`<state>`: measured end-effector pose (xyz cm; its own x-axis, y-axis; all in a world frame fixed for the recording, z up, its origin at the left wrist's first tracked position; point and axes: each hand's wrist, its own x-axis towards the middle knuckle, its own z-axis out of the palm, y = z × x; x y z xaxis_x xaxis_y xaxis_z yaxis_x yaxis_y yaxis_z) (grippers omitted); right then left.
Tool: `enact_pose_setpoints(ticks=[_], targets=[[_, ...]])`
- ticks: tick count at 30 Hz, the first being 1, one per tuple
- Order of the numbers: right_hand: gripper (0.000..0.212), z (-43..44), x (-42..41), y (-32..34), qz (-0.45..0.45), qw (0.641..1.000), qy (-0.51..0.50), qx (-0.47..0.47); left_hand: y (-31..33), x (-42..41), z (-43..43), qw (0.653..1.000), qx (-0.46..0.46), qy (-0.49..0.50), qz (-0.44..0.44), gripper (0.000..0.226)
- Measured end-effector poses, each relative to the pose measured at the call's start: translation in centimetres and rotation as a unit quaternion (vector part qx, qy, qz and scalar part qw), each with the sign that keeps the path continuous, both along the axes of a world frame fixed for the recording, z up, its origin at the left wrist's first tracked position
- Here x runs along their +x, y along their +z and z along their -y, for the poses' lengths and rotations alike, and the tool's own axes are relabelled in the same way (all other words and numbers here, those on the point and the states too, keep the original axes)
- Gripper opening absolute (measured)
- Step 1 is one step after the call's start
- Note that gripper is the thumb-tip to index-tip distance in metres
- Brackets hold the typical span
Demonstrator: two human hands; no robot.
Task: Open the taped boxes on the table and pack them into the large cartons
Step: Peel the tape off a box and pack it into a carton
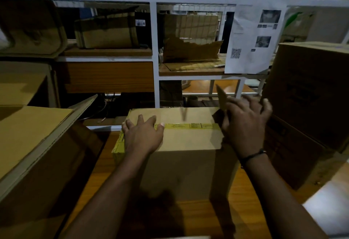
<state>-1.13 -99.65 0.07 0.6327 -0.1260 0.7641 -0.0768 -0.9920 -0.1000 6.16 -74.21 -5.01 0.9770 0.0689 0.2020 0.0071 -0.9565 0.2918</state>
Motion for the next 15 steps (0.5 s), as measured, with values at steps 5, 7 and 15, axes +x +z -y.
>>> enact_pose_setpoints(ticks=[5, 7, 15], targets=[[0.021, 1.9, -0.5, 0.5, -0.074, 0.984, -0.163, -0.006, 0.0, 0.0, 0.1, 1.0, 0.0, -0.001, 0.002, 0.063], [0.026, 2.7, -0.5, 0.0, -0.148, 0.965, -0.217, -0.003, -0.1, 0.1, 0.1, 1.0, 0.002, -0.001, 0.005, 0.063], [0.073, 4.4, 0.8, -4.9, -0.33, 0.843, 0.029, 0.423, -0.3, 0.2, 0.2, 1.0, -0.002, 0.0, 0.02, 0.062]])
